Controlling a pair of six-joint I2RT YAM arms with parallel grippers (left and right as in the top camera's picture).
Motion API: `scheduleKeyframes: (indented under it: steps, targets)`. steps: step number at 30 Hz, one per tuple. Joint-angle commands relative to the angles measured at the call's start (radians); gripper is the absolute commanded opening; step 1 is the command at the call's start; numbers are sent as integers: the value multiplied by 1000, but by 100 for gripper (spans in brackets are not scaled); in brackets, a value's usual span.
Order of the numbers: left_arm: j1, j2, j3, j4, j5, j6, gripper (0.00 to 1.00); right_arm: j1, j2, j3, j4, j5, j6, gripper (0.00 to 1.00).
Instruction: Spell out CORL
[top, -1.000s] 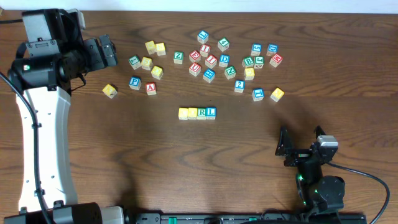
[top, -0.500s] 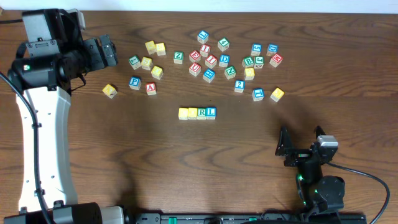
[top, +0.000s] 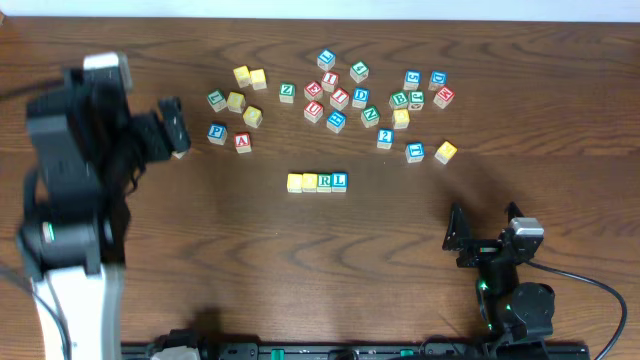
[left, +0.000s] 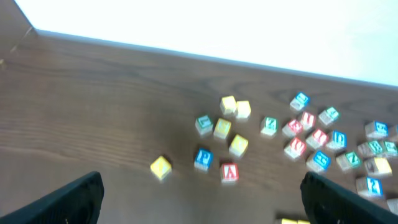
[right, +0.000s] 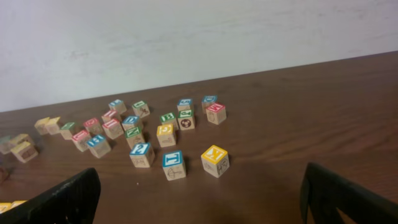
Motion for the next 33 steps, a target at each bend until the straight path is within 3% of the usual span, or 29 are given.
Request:
scheduleKeyframes:
  steps: [1, 5, 11, 22, 33]
  targets:
    - [1, -170, -249, 120, -24, 30, 100, -15, -6, -2, -3, 5, -14, 99]
    - [0, -463, -618, 321, -23, 29, 100, -15, -6, -2, -3, 5, -14, 99]
    - [0, -825, -1001, 487, -16, 29, 99, -15, -6, -2, -3, 5, -14, 99]
    - [-6, -1079, -1151, 489, -17, 30, 100, -15, -6, -2, -3, 5, -14, 99]
    - [-6, -1077, -1251, 655, -18, 31, 100, -15, -6, -2, -3, 5, -14, 99]
